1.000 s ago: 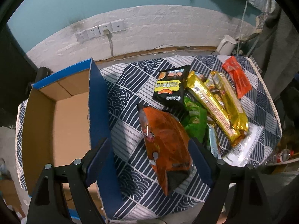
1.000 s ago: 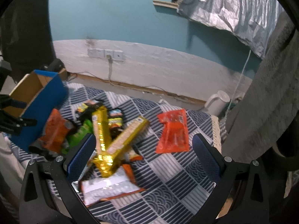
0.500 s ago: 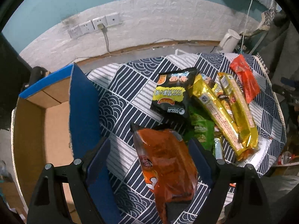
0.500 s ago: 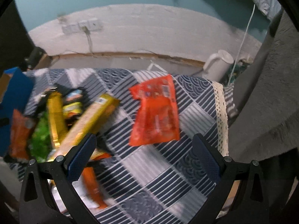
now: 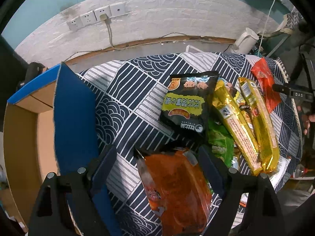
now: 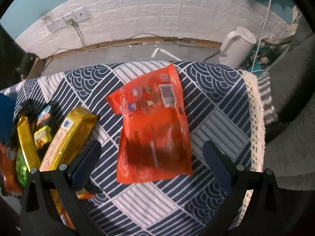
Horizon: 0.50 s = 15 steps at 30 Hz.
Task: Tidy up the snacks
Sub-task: 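Grasp the orange chip bag with left tool while right tool grasps red candy bag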
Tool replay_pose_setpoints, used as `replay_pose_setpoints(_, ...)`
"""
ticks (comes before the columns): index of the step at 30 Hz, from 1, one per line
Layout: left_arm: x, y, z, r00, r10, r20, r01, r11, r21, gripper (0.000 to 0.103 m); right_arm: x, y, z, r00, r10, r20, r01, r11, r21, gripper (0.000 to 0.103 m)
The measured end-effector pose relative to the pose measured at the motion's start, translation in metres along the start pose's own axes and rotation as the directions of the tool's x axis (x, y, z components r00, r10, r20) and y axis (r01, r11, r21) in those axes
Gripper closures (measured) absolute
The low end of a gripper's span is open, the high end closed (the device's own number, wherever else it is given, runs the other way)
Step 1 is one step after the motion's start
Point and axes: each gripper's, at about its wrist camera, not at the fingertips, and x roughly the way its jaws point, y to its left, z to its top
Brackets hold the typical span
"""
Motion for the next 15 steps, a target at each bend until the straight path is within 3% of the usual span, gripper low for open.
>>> replay_pose_setpoints(13, 0.013, 0.005, 0.001, 0.999, -0.020, -0.035, 0.020, 1.000, -0.013, 0.017, 0.046, 0.002, 0.010, 0.992, -0.089, -0.084, 0.087, 0.996, -0.023, 0.003)
replay_pose_setpoints(15, 0.012, 0.006, -0.001, 0.999, -0.022, -0.037, 0.022, 1.000, -0.017, 0.017, 0.043, 0.006, 0.009, 0.993, -0.094, -0.068, 0.091, 0.995, -0.039, 0.007)
